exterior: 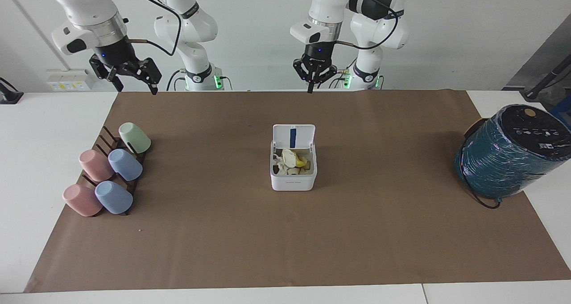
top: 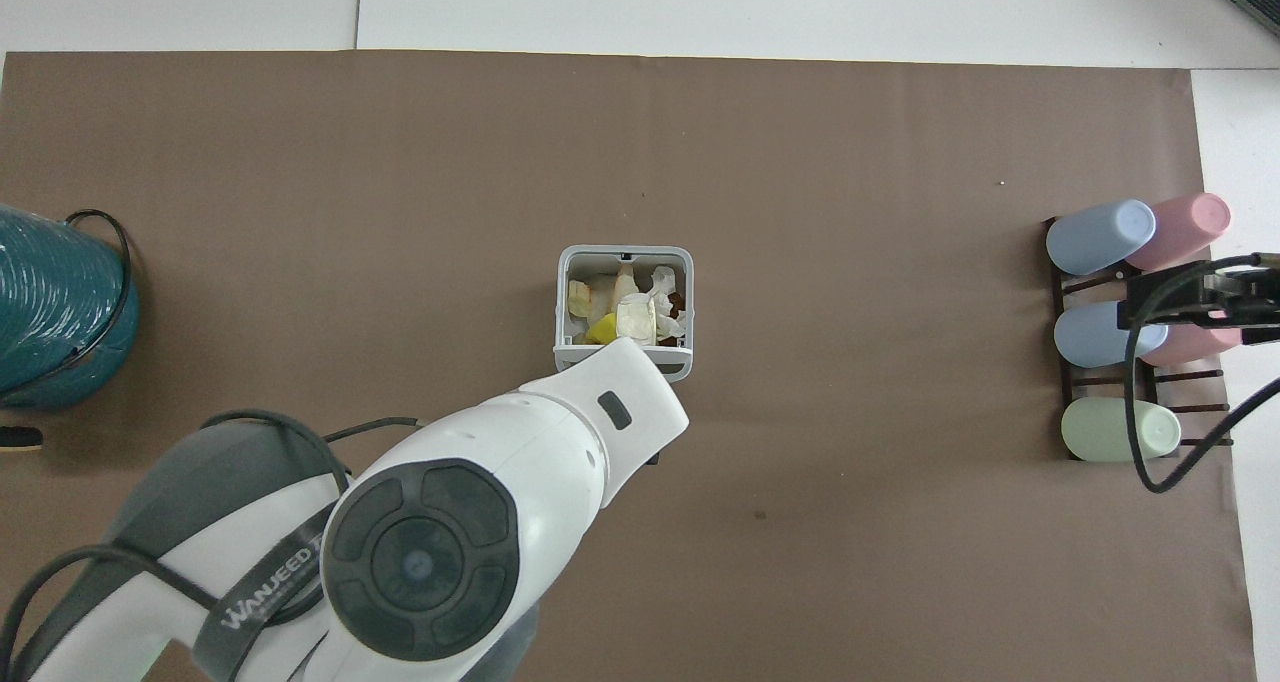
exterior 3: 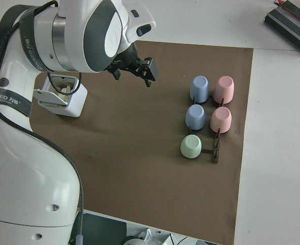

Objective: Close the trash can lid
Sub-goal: 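Move the left gripper toward the open white lid of the trash can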

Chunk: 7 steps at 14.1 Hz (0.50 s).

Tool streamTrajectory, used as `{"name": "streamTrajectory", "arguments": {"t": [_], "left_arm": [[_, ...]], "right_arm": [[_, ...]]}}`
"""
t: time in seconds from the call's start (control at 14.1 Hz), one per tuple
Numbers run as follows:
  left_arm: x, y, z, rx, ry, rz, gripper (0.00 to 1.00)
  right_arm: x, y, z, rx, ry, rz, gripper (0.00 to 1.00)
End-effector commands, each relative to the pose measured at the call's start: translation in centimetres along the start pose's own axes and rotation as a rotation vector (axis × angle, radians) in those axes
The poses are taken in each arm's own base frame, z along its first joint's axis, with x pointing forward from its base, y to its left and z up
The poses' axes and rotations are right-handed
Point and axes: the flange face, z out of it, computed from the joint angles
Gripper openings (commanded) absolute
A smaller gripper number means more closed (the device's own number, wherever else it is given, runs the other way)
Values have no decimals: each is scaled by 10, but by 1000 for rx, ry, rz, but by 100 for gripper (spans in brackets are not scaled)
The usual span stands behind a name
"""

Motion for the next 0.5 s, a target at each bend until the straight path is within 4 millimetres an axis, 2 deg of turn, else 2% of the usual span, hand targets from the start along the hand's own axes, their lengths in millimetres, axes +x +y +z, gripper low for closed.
{"name": "streamTrajectory", "arguments": {"t": [0.0, 0.14, 0.42], "left_arm": [[18, 14, 31, -3, -4, -33, 0], [29, 19, 43, -15, 18, -61, 0], [56, 9, 63, -20, 42, -95, 0]], "right_arm": [[-5, 2, -1, 23, 9, -17, 100], [-6, 2, -1, 23, 8, -19, 100], [-5, 2, -1, 25, 9, -17, 100]]}}
